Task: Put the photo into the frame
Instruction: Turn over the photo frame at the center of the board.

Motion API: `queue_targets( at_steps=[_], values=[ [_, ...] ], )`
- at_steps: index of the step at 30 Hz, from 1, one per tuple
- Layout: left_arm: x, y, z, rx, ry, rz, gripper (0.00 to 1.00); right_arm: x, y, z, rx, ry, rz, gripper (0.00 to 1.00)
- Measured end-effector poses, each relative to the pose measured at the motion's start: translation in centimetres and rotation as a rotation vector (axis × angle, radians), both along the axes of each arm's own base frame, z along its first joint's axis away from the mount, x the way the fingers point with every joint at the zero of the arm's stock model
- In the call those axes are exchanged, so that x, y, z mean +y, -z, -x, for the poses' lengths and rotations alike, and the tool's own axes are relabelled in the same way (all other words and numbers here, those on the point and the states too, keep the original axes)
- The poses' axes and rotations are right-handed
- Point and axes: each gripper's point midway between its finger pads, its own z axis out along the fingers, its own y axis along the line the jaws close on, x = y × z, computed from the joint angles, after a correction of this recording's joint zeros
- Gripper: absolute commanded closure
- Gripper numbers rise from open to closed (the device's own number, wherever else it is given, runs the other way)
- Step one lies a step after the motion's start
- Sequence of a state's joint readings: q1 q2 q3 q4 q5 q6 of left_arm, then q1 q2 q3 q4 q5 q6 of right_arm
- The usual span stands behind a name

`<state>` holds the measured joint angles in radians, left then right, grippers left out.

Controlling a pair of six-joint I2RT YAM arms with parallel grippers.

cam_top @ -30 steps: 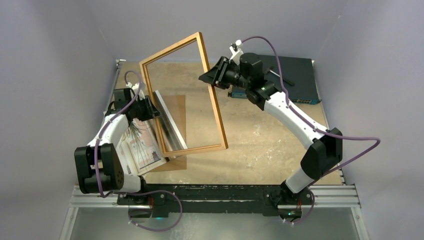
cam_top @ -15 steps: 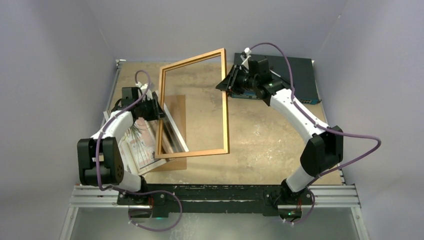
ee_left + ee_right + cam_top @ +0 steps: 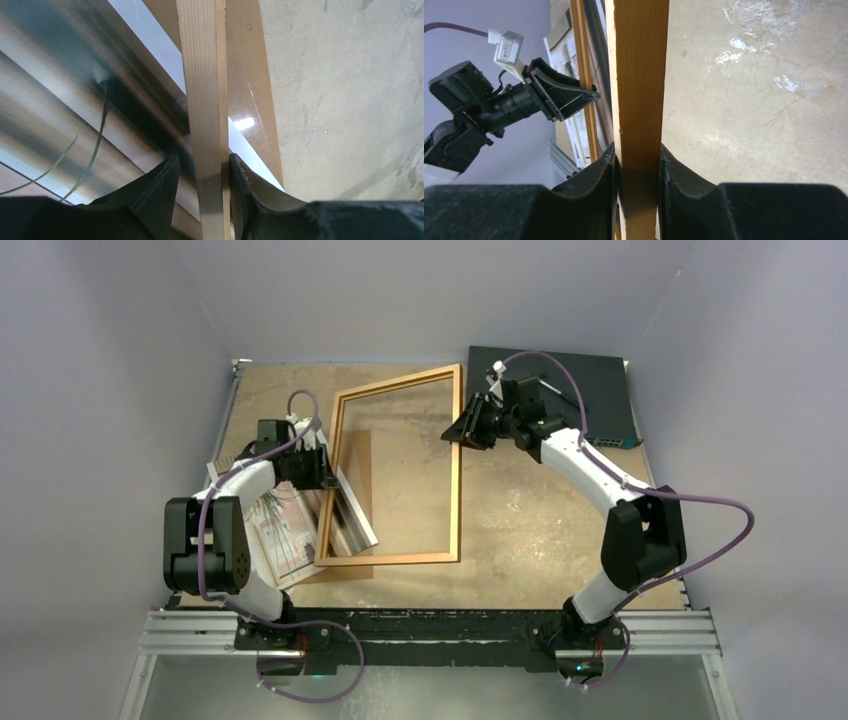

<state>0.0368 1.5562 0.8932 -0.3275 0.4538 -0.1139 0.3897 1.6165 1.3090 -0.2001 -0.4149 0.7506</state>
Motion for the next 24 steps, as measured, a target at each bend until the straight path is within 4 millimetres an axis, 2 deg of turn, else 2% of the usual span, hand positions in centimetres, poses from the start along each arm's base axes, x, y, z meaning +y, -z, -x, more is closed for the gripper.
queue_targets(
  at_steps=[5,15,20,24],
  values=[
    [0.4,0.9,0.5,0.007,0.022,-0.034,0.58,-0.6,2.4,-0.1,0.011,0.013,0.009,1.00],
    [1.5,1.4,0.9,0.013,0.051,-0.100,0.56,-0.6,6.9,-1.9,0.045,0.041,0.009,1.00],
    [2.0,-0.3,1.2,0.031,0.096,-0.128,0.56,-0.7,9.8,-2.6,0.065,0.029,0.040,1.00],
    [3.7,-2.5,0.7,0.004,0.093,-0.150,0.57,-0.7,12.4,-3.1,0.077,0.019,0.071,0.98]
  ],
)
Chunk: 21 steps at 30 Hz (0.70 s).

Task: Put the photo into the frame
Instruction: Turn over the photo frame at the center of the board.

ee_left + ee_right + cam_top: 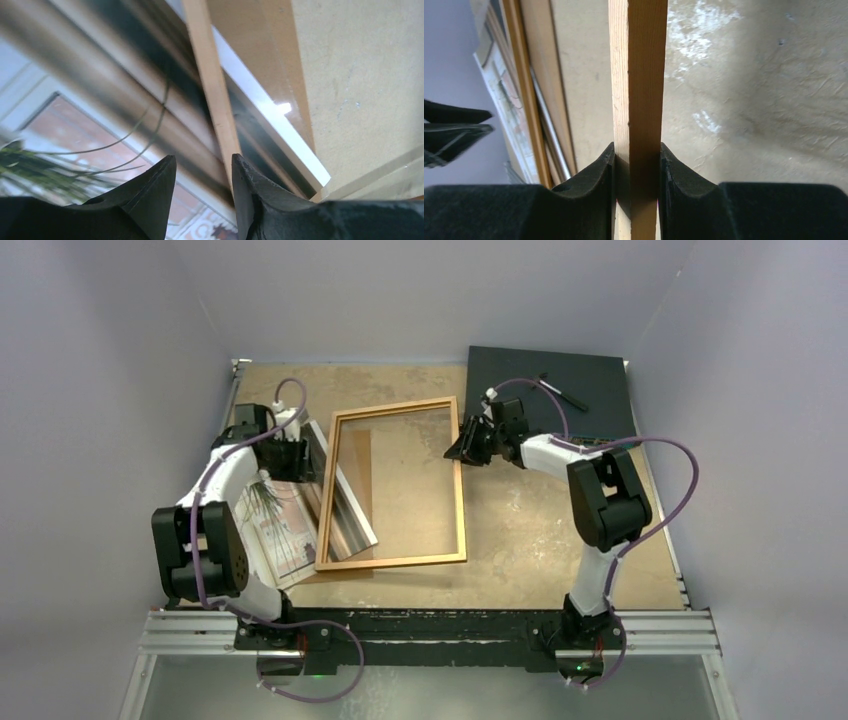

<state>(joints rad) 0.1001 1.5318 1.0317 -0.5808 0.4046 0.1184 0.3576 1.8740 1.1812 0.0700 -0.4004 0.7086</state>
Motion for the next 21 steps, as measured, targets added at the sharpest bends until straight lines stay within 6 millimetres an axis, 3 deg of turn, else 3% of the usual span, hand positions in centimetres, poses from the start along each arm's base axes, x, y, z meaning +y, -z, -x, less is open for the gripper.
queue_targets(
  at_steps=[6,10,15,21],
  values=[
    [5.2,-2.0,0.1,0.004,-0.068,-0.029,0.59,-0.5,2.9,-0.7,0.006,0.007,0.060,0.80],
    [8.3,-2.7,0.5,0.002,-0.095,-0.060,0.59,-0.6,3.0,-1.3,-0.015,0.014,0.077,0.62],
    [9.5,-2.4,1.7,0.031,-0.082,-0.083,0.58,-0.7,3.6,-1.7,-0.027,0.031,0.130,0.42],
    [10.3,-2.3,2.6,0.058,-0.068,-0.111,0.58,-0.7,4.2,-2.5,-0.037,0.056,0.212,0.30]
  ],
)
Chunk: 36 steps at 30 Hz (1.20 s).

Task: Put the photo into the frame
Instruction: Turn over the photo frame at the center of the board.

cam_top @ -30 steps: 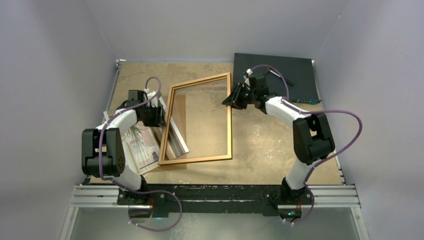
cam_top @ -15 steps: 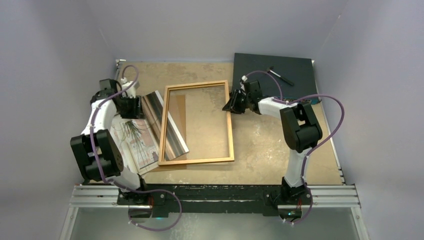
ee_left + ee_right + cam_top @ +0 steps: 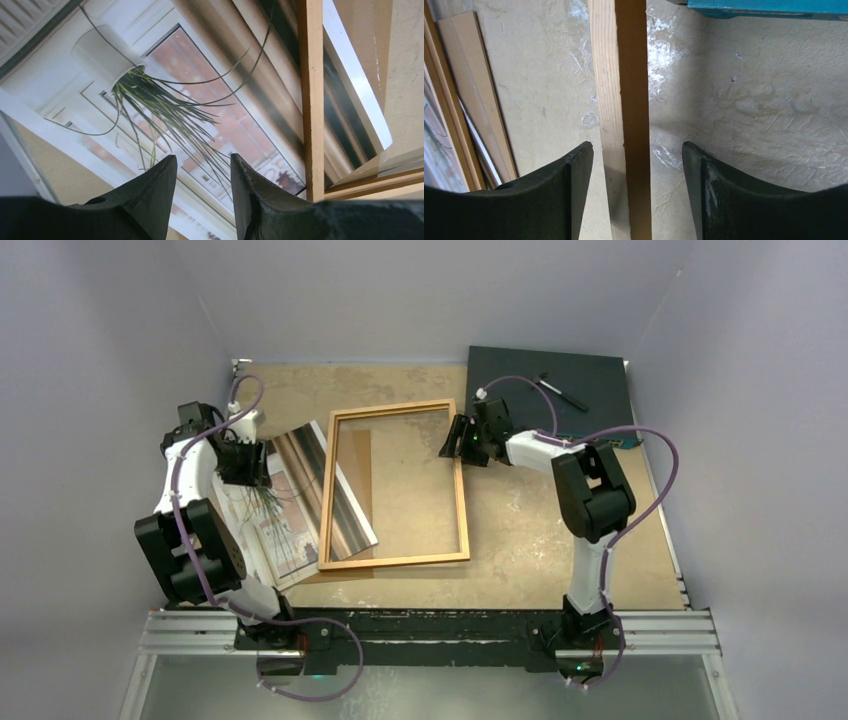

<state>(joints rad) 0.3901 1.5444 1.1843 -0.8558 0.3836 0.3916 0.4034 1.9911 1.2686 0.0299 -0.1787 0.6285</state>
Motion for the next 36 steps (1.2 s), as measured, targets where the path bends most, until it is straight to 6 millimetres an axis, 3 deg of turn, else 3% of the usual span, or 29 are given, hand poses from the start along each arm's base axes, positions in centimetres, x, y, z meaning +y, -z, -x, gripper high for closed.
queue_targets(
  at_steps=[4,10,17,23,28,30,32,36],
  values=[
    [1.0,-0.6,-0.1,-0.009,0.000,-0.028,0.58,-0.2,0.0,0.0,-0.014,0.013,0.047,0.32],
    [2.1,-1.0,0.0,-0.016,-0.010,-0.049,0.58,1.4,-0.8,-0.1,-0.040,-0.018,0.101,0.58],
    [2.5,-1.4,0.2,-0.030,0.000,-0.073,0.59,2.6,-1.2,0.0,-0.046,-0.034,0.125,0.47],
    [3.3,-1.5,1.1,-0.021,0.009,-0.084,0.59,0.8,-0.4,0.1,-0.035,0.007,0.213,0.64],
    [4.9,-1.0,2.9,0.020,0.001,-0.077,0.60,-0.2,-1.1,0.1,-0.080,0.047,0.316,0.53],
    [5.9,-0.8,3.6,0.042,-0.009,-0.073,0.60,1.3,-2.2,0.9,-0.116,0.028,0.329,0.43],
    [6.9,-0.6,4.1,0.058,-0.016,-0.070,0.60,4.3,-3.5,2.1,-0.159,-0.018,0.329,0.38],
    [7.7,-0.1,5.0,0.080,-0.018,-0.066,0.60,13.1,-6.8,6.3,-0.261,-0.181,0.260,0.37]
  ],
)
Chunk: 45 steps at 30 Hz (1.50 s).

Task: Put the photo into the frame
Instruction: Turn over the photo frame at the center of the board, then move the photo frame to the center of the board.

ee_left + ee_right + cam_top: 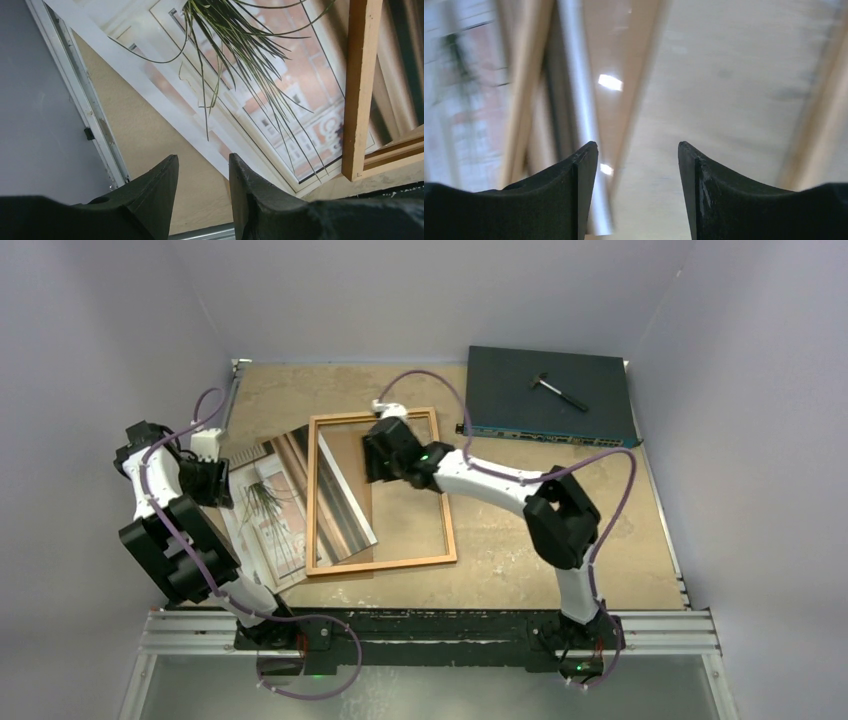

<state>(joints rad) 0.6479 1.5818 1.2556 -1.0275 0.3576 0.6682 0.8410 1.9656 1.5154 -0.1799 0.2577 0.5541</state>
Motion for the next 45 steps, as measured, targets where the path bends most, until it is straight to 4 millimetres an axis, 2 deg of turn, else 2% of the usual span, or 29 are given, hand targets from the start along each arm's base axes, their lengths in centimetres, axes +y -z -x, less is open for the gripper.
queue_targets(
  at_steps=[3,5,6,8,10,12,15,18,22,24,26,28,32,36,38,43,45],
  values=[
    [-0.1,0.6,0.4,0.012,0.004,0.003,0.60,6.8,-2.1,3.4,-0.043,-0.131,-0.052,0.37],
    [-0.3,1.5,1.0,0.030,0.004,0.008,0.61,10.1,-2.2,5.2,-0.045,-0.195,-0.073,0.36],
    [-0.5,2.0,1.3,0.044,0.003,0.011,0.61,11.0,-1.7,5.9,-0.034,-0.220,-0.077,0.35],
    [-0.7,3.1,2.2,0.070,0.003,0.008,0.61,11.3,-0.1,6.7,0.000,-0.247,-0.060,0.34],
    [-0.9,4.0,2.9,0.092,0.010,0.004,0.61,10.1,1.8,6.8,0.040,-0.246,-0.027,0.33],
    [-1.2,4.3,3.3,0.105,0.017,0.012,0.61,8.6,2.9,6.2,0.060,-0.224,0.005,0.31],
    [-1.4,4.1,3.2,0.088,0.020,0.017,0.61,5.7,3.5,5.1,0.066,-0.168,0.053,0.31],
    [-1.5,3.7,3.0,0.070,0.022,0.019,0.61,1.0,3.6,3.9,0.075,-0.085,0.100,0.31],
    [-1.4,3.7,2.8,0.065,0.022,0.017,0.61,-5.5,3.3,0.7,0.054,0.065,0.156,0.29],
    [-1.4,3.7,2.8,0.063,0.022,0.016,0.61,-8.2,3.5,-1.0,0.044,0.131,0.185,0.29],
    [-1.4,3.7,2.8,0.062,0.022,0.018,0.61,-9.8,4.0,-1.7,0.044,0.163,0.210,0.29],
    [-1.5,3.7,2.8,0.061,0.023,0.020,0.61,-10.3,4.6,-1.6,0.051,0.163,0.229,0.30],
    [-1.5,3.5,2.6,0.053,0.024,0.022,0.61,-10.0,6.0,-1.4,0.061,0.143,0.252,0.32],
    [-1.5,3.4,2.5,0.049,0.024,0.023,0.61,-9.9,7.6,-1.3,0.077,0.132,0.272,0.42],
    [-1.5,3.4,2.4,0.047,0.024,0.025,0.61,-9.9,8.3,-1.4,0.083,0.131,0.280,0.52],
    [-1.6,3.4,2.3,0.042,0.025,0.029,0.61,-9.8,8.4,-2.1,0.056,0.147,0.273,0.91],
    [-1.6,3.4,2.3,0.041,0.025,0.030,0.61,-9.8,8.3,-2.2,0.052,0.159,0.271,1.00]
  ],
)
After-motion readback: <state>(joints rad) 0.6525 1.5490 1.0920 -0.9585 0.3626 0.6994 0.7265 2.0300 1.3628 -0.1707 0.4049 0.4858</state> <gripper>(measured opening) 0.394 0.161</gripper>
